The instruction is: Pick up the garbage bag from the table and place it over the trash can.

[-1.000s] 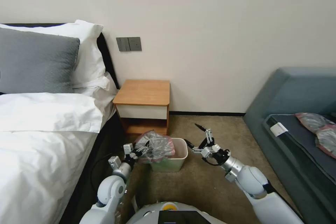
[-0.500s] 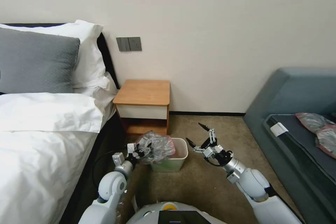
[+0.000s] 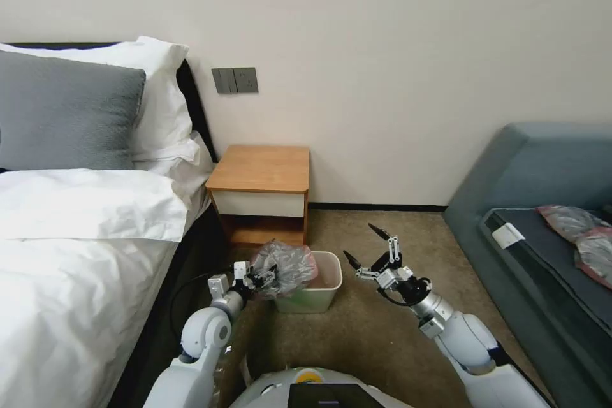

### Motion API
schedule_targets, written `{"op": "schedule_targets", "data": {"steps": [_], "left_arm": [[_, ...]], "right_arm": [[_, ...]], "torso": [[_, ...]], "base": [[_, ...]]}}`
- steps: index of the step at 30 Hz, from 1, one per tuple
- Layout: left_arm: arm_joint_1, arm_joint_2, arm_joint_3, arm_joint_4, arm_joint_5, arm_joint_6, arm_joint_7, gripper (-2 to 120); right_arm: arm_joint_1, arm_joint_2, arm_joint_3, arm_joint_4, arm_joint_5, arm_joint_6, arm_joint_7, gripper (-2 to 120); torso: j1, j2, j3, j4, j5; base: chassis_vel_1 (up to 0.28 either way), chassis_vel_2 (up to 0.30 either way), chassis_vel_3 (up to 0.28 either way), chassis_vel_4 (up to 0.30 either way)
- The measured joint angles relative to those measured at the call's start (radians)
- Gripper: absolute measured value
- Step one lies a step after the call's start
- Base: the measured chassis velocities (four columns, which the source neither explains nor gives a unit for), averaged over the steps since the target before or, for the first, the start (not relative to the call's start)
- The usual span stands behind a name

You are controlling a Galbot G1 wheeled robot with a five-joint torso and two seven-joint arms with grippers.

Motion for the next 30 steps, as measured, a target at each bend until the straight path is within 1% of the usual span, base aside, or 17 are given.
{"op": "schedule_targets", "data": {"steps": [2, 5, 7, 8, 9, 11, 13, 17, 18, 19, 20, 22, 24, 26, 27, 29, 30], "left_arm": [[-0.001, 0.000, 0.000, 0.004, 0.002, 0.007, 0.001, 97], [-0.002, -0.001, 0.000, 0.009, 0.018, 0.009, 0.001, 94], [-0.002, -0.001, 0.000, 0.009, 0.025, 0.007, -0.002, 84], [-0.001, -0.001, -0.001, 0.007, 0.026, 0.004, -0.002, 80], [-0.001, -0.001, -0.001, 0.007, 0.026, 0.004, -0.002, 80], [0.002, -0.001, -0.002, 0.002, 0.026, -0.003, -0.006, 73], [0.003, -0.003, -0.002, 0.001, 0.026, -0.006, -0.008, 73], [0.010, -0.003, -0.002, 0.001, 0.026, -0.015, -0.012, 76], [0.016, -0.003, -0.002, 0.001, 0.026, -0.020, -0.013, 78], [0.018, -0.003, -0.002, 0.002, 0.026, -0.022, -0.013, 82], [0.018, -0.003, -0.002, 0.002, 0.026, -0.022, -0.013, 82], [0.021, -0.001, -0.002, 0.002, 0.027, -0.022, -0.013, 86], [0.020, -0.001, -0.002, 0.004, 0.028, -0.022, -0.013, 86], [0.014, -0.001, -0.001, 0.008, 0.028, -0.018, -0.013, 80], [0.014, -0.001, -0.001, 0.008, 0.028, -0.018, -0.013, 80], [0.010, -0.002, 0.002, 0.009, 0.027, -0.013, -0.012, 70], [0.010, -0.002, 0.002, 0.009, 0.027, -0.013, -0.012, 70]], "right_arm": [[-0.004, 0.002, 0.004, 0.001, 0.002, 0.002, 0.001, 100], [-0.007, 0.004, 0.010, 0.003, 0.008, 0.003, 0.002, 100], [-0.006, 0.004, 0.014, 0.003, 0.011, 0.003, 0.003, 100], [-0.005, 0.005, 0.015, 0.003, 0.012, 0.003, 0.003, 100], [-0.005, 0.005, 0.015, 0.003, 0.012, 0.003, 0.003, 100], [-0.005, 0.008, 0.016, 0.003, 0.012, 0.004, 0.004, 100], [-0.006, 0.010, 0.016, 0.002, 0.012, 0.004, 0.004, 100], [-0.006, 0.010, 0.016, 0.001, 0.012, 0.004, 0.004, 100], [-0.004, 0.009, 0.016, 0.002, 0.012, 0.004, 0.005, 100], [-0.003, 0.008, 0.016, 0.002, 0.012, 0.004, 0.005, 100], [-0.003, 0.008, 0.016, 0.002, 0.012, 0.004, 0.005, 100], [0.001, 0.008, 0.014, 0.001, 0.012, 0.003, 0.005, 100], [0.001, 0.010, 0.013, 0.000, 0.012, 0.003, 0.005, 100], [0.003, 0.012, 0.010, -0.002, 0.011, 0.003, 0.005, 100], [0.003, 0.012, 0.010, -0.002, 0.011, 0.003, 0.005, 100], [0.002, 0.013, 0.009, -0.004, 0.009, 0.003, 0.006, 100], [0.002, 0.013, 0.009, -0.004, 0.009, 0.003, 0.006, 100]], "torso": [[0.000, 0.000, 0.000, -0.0001, 0.0001], [0.000, 0.000, 0.000, 0.0000, 0.0000], [0.000, 0.000, 0.000, 0.0000, 0.0000], [0.000, 0.000, 0.000, 0.0000, 0.0000], [0.000, 0.000, 0.000, 0.0000, 0.0000], [0.000, 0.000, 0.000, 0.0000, 0.0001], [0.000, 0.000, 0.000, 0.0000, 0.0000], [0.000, 0.000, 0.000, -0.0001, 0.0001], [0.000, 0.000, 0.000, 0.0000, 0.0000], [0.000, 0.000, 0.000, 0.0000, 0.0000], [0.000, 0.000, 0.000, 0.0000, 0.0000], [0.000, 0.000, 0.000, 0.0001, 0.0000], [0.000, 0.000, 0.000, 0.0000, 0.0000], [0.000, 0.000, 0.000, 0.0000, 0.0001], [0.000, 0.000, 0.000, 0.0000, 0.0001], [0.000, 0.000, 0.000, 0.0000, 0.0000], [0.000, 0.000, 0.000, 0.0000, 0.0000]], "base": [[0.000, 0.000, 0.000, 0.000], [0.000, 0.000, 0.000, 0.000], [0.000, 0.000, 0.000, 0.000], [0.000, 0.000, 0.000, 0.000], [0.000, 0.000, 0.000, 0.000], [0.000, 0.000, 0.000, 0.000], [0.000, 0.000, 0.000, 0.000], [0.000, 0.000, 0.000, 0.000], [0.000, 0.000, 0.000, 0.000], [0.000, 0.000, 0.000, 0.000], [0.000, 0.000, 0.000, 0.000], [0.000, 0.000, 0.000, 0.000], [0.000, 0.000, 0.000, 0.000], [0.000, 0.000, 0.000, 0.000], [0.000, 0.000, 0.000, 0.000], [0.000, 0.000, 0.000, 0.000], [0.000, 0.000, 0.000, 0.000]]}}
